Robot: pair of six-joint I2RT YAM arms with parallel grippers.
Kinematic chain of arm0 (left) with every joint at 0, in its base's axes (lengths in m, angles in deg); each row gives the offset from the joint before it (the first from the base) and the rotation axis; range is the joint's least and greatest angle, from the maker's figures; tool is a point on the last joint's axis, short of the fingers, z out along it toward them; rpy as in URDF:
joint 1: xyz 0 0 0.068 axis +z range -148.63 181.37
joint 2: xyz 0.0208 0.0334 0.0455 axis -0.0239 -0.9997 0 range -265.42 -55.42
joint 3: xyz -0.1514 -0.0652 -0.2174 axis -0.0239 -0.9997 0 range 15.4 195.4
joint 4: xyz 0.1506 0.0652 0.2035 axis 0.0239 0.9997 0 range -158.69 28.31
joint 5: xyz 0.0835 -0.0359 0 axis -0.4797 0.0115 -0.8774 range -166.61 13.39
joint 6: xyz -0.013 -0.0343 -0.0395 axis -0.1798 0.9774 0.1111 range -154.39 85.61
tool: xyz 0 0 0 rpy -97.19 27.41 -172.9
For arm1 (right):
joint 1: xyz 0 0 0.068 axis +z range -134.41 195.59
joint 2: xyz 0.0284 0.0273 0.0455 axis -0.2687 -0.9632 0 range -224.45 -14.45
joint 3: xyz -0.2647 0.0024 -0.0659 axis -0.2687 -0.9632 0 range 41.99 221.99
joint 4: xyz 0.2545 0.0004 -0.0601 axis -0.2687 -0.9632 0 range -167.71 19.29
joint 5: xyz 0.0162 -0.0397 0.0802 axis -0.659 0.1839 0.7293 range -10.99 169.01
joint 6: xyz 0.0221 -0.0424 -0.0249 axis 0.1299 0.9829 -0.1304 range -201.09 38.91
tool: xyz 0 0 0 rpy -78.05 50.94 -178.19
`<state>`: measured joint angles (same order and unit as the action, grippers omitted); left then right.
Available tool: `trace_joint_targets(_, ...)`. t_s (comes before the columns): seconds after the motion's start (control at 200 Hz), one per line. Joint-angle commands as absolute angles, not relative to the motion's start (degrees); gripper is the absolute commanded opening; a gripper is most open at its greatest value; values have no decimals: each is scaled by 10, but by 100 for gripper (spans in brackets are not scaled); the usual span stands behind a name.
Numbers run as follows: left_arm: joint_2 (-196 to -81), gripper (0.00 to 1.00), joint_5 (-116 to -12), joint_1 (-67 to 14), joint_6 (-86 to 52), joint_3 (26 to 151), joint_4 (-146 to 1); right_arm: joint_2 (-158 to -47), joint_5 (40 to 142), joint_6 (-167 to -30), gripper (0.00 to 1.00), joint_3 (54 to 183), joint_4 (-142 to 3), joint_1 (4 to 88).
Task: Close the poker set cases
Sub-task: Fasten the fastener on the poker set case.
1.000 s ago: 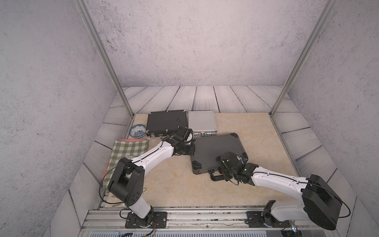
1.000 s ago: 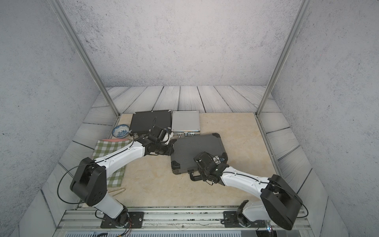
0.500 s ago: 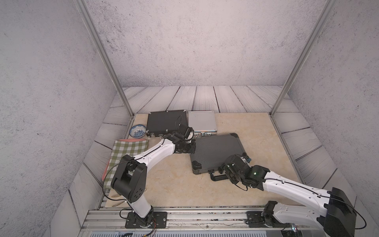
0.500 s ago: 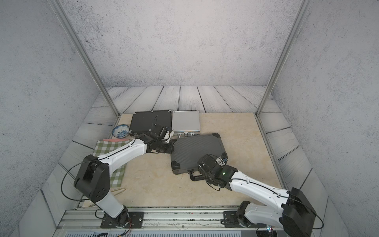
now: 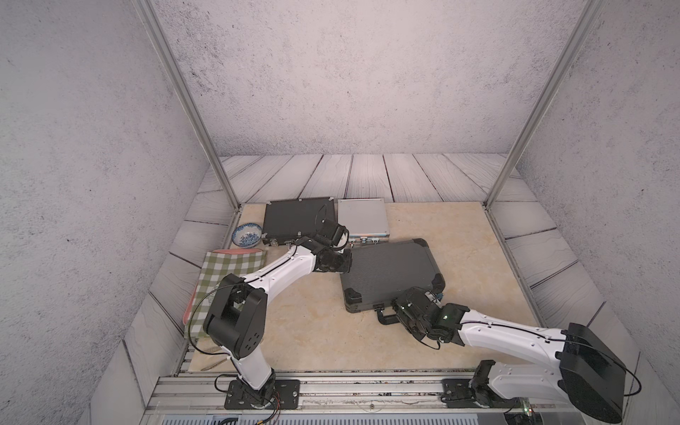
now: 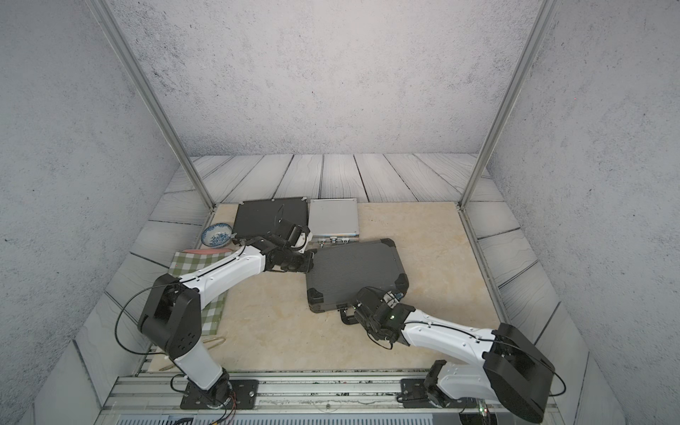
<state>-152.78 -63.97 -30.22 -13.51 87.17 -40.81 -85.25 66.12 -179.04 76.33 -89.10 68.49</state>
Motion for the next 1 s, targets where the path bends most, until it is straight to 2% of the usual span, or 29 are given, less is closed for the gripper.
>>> trace_joint_targets(0.0, -1547, 9, -654, -298, -138, 863, -370, -878, 646, -1801, 14, 771, -867, 676)
trace_joint_targets(0.135, -1546, 9, -654, -298, -139, 863, -370, -900, 657, -1814, 8, 767, -852, 665)
trace_joint_targets(0.996, -1543, 9, -649, -293, -140, 853, -374, -958, 657, -1865, 4, 733, -797, 651)
